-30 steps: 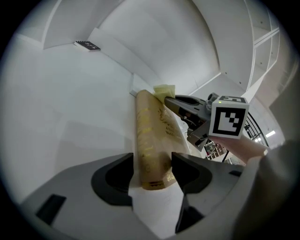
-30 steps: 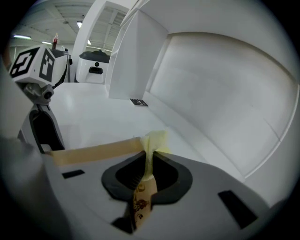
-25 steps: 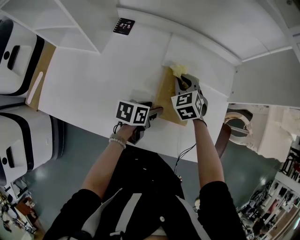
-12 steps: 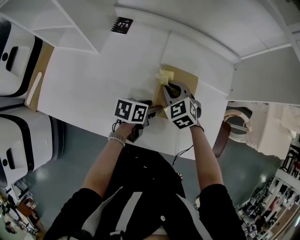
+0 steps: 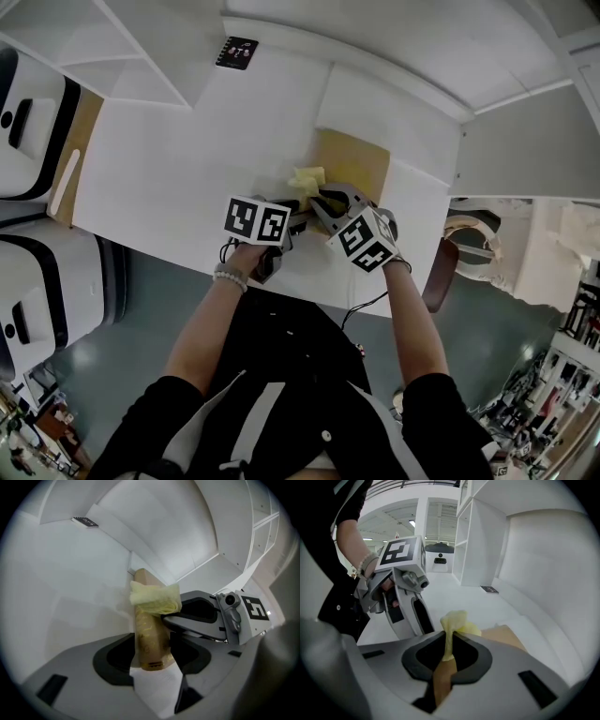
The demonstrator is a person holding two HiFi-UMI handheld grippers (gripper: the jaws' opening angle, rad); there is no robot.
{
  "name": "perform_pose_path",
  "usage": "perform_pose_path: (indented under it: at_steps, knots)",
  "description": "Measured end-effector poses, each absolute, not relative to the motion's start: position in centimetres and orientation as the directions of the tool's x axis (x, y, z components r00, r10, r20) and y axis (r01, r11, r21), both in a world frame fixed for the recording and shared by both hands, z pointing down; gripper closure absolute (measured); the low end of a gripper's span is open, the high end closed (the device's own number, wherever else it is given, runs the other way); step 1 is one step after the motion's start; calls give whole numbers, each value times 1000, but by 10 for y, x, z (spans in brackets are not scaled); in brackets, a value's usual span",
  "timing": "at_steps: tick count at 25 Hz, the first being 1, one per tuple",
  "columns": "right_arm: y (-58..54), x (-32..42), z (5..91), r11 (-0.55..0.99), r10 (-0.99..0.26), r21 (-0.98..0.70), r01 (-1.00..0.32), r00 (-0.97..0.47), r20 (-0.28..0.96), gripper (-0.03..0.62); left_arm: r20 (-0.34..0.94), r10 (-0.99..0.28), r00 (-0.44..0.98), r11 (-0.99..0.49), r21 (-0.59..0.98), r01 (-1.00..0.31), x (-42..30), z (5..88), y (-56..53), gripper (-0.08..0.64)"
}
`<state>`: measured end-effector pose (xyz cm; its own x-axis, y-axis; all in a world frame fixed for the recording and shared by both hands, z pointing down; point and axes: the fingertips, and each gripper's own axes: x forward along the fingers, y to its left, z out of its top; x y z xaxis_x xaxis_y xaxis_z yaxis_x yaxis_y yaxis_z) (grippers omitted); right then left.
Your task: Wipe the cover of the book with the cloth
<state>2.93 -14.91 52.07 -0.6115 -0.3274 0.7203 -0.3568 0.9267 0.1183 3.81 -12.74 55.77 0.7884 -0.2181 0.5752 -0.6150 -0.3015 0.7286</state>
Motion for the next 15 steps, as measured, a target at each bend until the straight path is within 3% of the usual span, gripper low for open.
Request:
perform_pose_path:
  at_steps: [8, 15]
  knots:
    - [-143, 41, 510, 933, -249, -11, -361, -665, 704, 555, 575, -221, 788, -297, 730, -615, 39, 557, -127, 322]
    - [-200, 93, 499, 801, -511, 136, -583, -548, 662, 555, 576, -221, 787, -291, 732, -616, 39, 557, -127, 322]
